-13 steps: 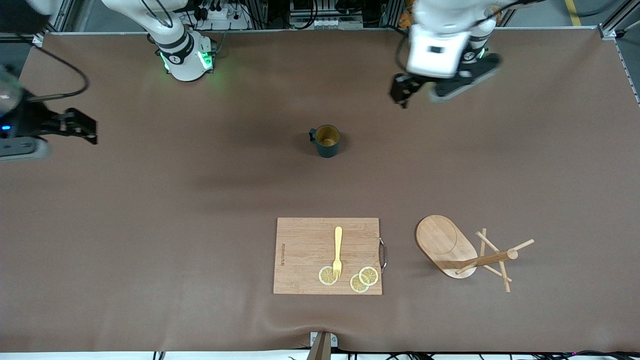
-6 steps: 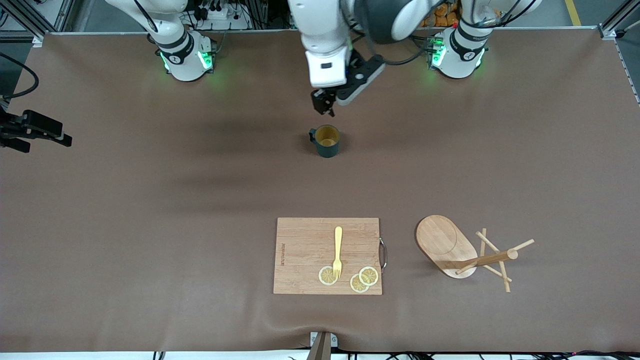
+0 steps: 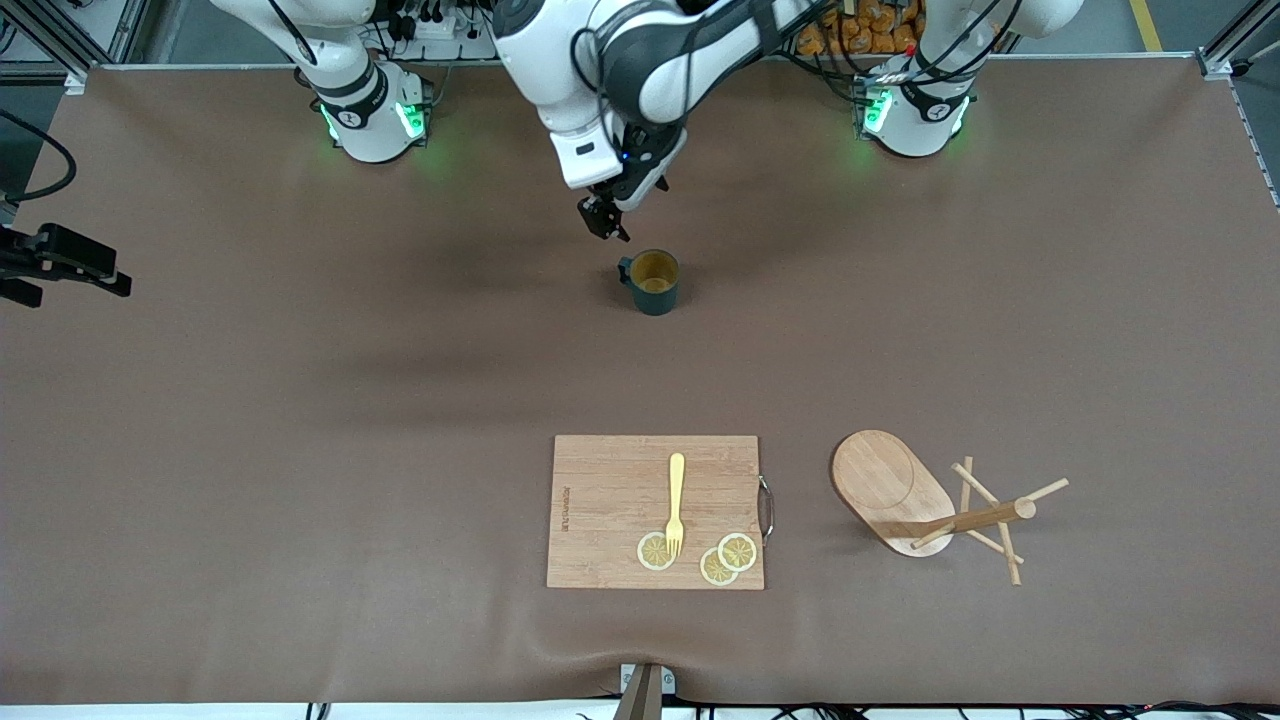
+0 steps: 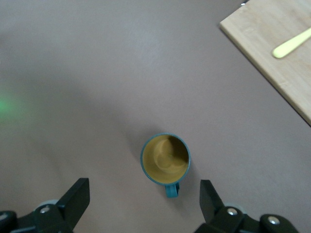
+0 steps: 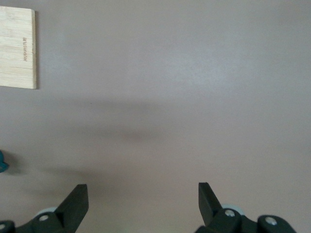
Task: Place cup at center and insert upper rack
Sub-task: 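Lower the left gripper over the mug and grasp its handle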
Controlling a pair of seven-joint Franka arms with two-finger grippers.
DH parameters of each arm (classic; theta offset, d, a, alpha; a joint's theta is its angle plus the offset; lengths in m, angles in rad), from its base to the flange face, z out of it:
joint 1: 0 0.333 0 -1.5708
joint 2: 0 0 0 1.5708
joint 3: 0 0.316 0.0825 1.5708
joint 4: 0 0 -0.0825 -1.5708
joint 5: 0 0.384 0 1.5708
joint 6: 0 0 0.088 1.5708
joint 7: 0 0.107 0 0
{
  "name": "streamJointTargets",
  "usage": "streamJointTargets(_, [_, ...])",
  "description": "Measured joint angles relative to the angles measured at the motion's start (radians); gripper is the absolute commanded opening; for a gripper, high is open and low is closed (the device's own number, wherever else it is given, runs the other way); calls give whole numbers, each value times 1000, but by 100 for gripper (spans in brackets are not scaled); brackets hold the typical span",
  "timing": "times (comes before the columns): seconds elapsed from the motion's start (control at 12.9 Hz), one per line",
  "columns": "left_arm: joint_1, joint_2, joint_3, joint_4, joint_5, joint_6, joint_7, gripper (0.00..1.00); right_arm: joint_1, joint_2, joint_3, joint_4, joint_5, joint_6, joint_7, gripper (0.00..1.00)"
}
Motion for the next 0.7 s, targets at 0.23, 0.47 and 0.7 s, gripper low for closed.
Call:
streamJointTargets(0.23, [-91, 110, 43, 2, 69, 53, -144, 100, 0, 1, 0, -31, -14, 28, -4, 100])
streamJointTargets(0.47, [-149, 163, 78, 8, 80, 89, -226, 100, 0, 0, 1, -34, -15, 26, -4, 100])
streamJointTargets(0.7, [-212, 187, 143, 10, 80, 99, -263, 100, 0, 0, 7, -34, -15, 22, -4, 100])
